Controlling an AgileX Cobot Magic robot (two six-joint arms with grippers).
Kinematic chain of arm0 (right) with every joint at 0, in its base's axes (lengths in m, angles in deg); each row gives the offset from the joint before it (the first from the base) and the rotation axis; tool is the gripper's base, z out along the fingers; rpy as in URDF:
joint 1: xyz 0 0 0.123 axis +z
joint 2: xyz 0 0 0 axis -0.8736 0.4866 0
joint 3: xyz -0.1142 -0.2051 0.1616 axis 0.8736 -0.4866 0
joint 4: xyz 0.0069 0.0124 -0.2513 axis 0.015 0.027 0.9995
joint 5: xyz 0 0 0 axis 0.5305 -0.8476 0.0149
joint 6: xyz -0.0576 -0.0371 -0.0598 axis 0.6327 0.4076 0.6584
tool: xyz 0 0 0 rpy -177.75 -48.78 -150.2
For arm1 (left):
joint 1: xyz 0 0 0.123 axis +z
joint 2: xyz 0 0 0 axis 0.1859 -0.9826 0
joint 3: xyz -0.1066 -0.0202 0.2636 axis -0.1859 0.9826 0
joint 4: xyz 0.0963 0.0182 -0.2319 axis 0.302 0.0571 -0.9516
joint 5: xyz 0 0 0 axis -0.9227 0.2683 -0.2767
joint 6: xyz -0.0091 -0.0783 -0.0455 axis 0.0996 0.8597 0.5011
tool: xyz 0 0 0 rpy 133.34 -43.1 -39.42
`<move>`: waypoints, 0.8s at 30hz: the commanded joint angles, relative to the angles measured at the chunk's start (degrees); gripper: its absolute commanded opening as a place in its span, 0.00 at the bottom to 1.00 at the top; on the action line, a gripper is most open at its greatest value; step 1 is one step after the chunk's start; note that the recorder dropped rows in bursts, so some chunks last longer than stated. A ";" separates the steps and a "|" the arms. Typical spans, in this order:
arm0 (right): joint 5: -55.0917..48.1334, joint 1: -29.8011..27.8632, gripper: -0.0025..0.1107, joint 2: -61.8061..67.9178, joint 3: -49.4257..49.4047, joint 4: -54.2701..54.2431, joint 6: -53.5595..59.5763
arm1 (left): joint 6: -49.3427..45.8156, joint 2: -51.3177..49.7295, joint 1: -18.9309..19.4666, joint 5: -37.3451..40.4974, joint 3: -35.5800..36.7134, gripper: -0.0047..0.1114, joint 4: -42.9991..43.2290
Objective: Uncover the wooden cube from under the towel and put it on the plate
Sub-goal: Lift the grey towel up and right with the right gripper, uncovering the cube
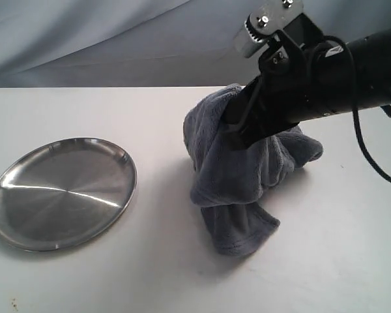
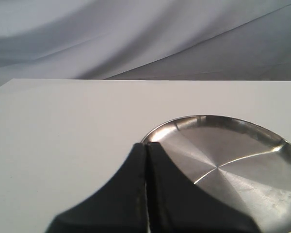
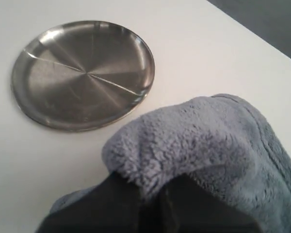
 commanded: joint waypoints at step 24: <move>4.53 0.19 0.02 -12.66 0.27 -11.67 13.82 | 0.28 0.15 0.23 -0.82 0.00 0.04 0.07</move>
